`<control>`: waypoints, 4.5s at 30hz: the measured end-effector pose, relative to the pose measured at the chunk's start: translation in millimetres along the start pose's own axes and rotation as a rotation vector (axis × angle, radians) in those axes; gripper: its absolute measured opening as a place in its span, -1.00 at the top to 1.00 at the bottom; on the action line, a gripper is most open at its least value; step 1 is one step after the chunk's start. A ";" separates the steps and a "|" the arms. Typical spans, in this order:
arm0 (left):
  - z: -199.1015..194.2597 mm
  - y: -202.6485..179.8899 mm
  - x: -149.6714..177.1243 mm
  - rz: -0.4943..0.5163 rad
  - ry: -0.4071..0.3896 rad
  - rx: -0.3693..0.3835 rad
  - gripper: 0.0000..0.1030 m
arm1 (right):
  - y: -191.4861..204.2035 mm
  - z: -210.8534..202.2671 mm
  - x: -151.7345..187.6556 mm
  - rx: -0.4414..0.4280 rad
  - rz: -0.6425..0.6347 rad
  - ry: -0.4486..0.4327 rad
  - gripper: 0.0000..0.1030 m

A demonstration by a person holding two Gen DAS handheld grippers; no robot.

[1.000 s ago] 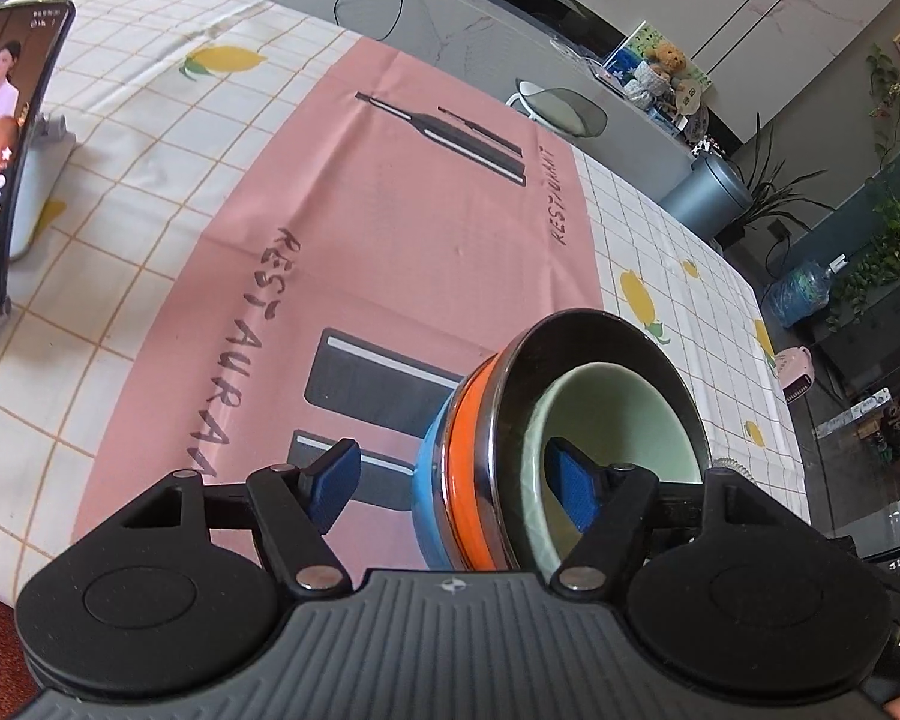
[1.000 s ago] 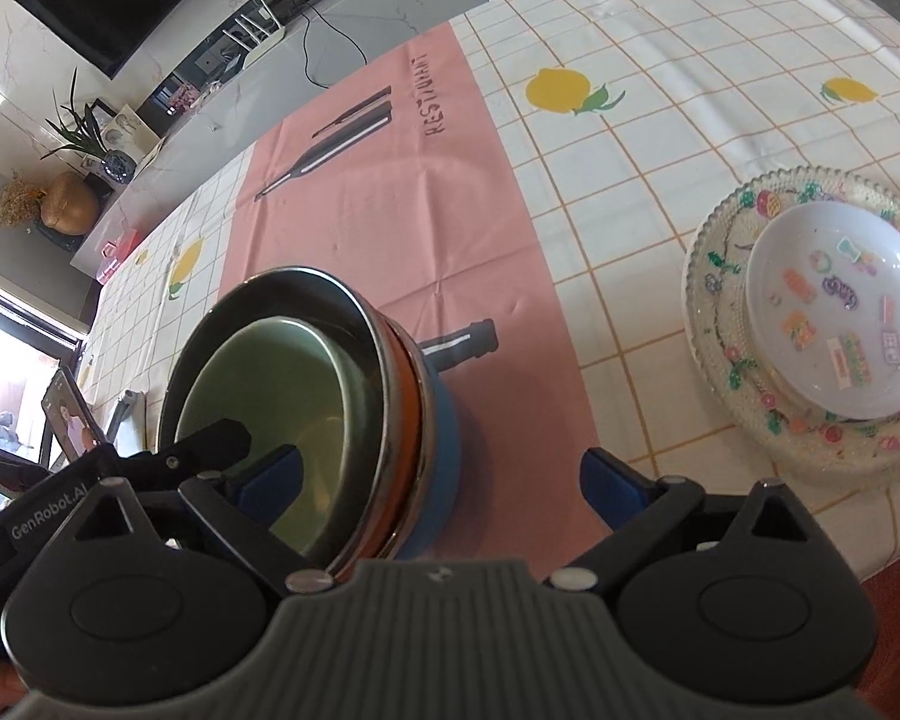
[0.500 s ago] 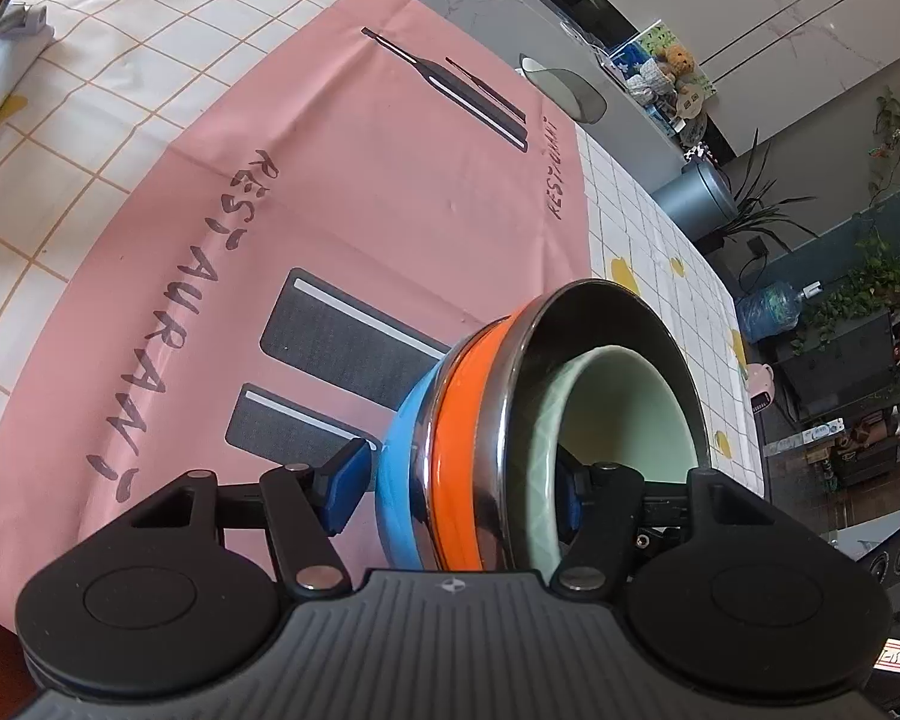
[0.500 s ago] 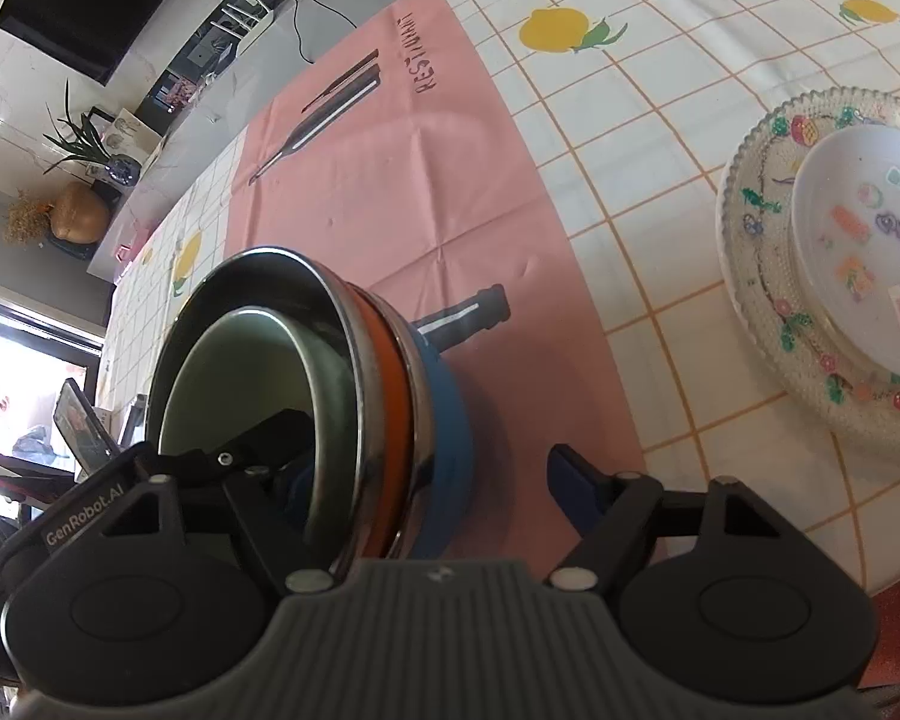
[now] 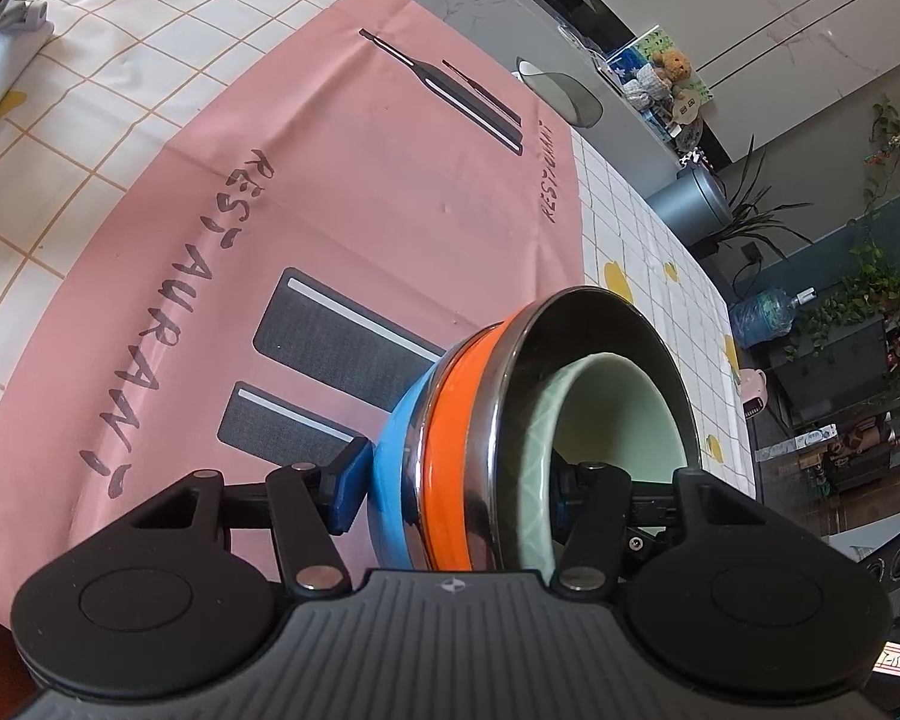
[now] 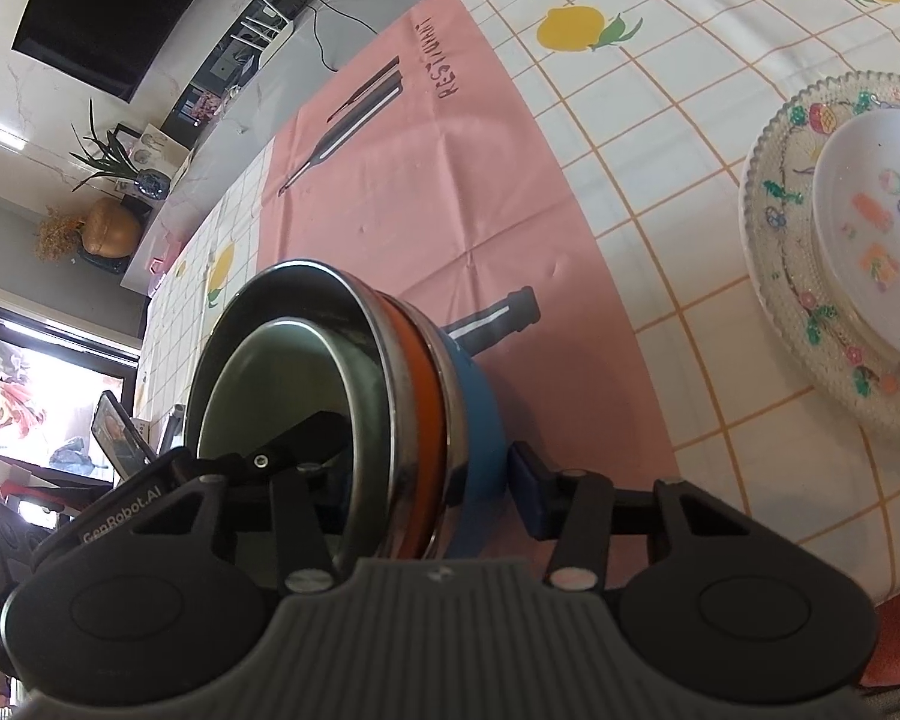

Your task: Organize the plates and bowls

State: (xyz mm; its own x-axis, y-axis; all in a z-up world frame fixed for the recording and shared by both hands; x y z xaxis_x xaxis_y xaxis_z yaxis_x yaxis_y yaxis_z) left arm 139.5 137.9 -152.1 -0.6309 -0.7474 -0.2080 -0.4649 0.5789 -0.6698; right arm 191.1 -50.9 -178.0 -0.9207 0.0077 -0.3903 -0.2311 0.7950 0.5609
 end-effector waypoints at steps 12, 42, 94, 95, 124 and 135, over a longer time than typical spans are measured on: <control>-9.7 -14.9 12.4 0.033 -0.003 0.020 -0.19 | -6.8 -16.0 3.3 -0.012 0.019 -0.020 0.09; 57.0 -177.9 94.1 0.248 0.140 0.119 -0.17 | -130.9 -166.7 -27.7 0.004 0.236 -0.249 0.09; 19.3 -212.1 86.7 0.379 -0.072 0.082 -0.49 | -150.9 -202.5 -38.0 0.135 0.192 -0.309 -0.57; 7.5 -217.1 88.0 0.415 -0.106 0.091 -0.49 | -145.3 -208.0 -37.2 0.149 0.170 -0.317 -0.57; -92.9 -141.3 179.4 0.734 -0.437 -0.150 -0.71 | -30.5 -258.1 108.7 0.588 -0.431 -0.540 -0.85; -87.0 -108.2 199.8 0.669 -0.368 -0.233 -0.71 | -30.6 -245.3 136.7 0.646 -0.438 -0.470 -0.93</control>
State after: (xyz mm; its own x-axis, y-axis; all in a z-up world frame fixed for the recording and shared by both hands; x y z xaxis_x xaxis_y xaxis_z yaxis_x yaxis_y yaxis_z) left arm 9.7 -45.8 -59.2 -0.5952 -0.2532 -0.7626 -0.2034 0.9656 -0.1619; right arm -4.9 -222.9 -69.4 -0.5358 -0.2412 -0.8092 -0.1786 0.9690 -0.1706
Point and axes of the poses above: each gripper's, at about its wrist camera, not at the fingertips, and z roughly the way its jaws point, y to its left, x to its underside, the point moved 7 cm from there along z, roughly the way its jaws point, and after that the axes turned 12 degrees about -z, right-handed, at the moved point
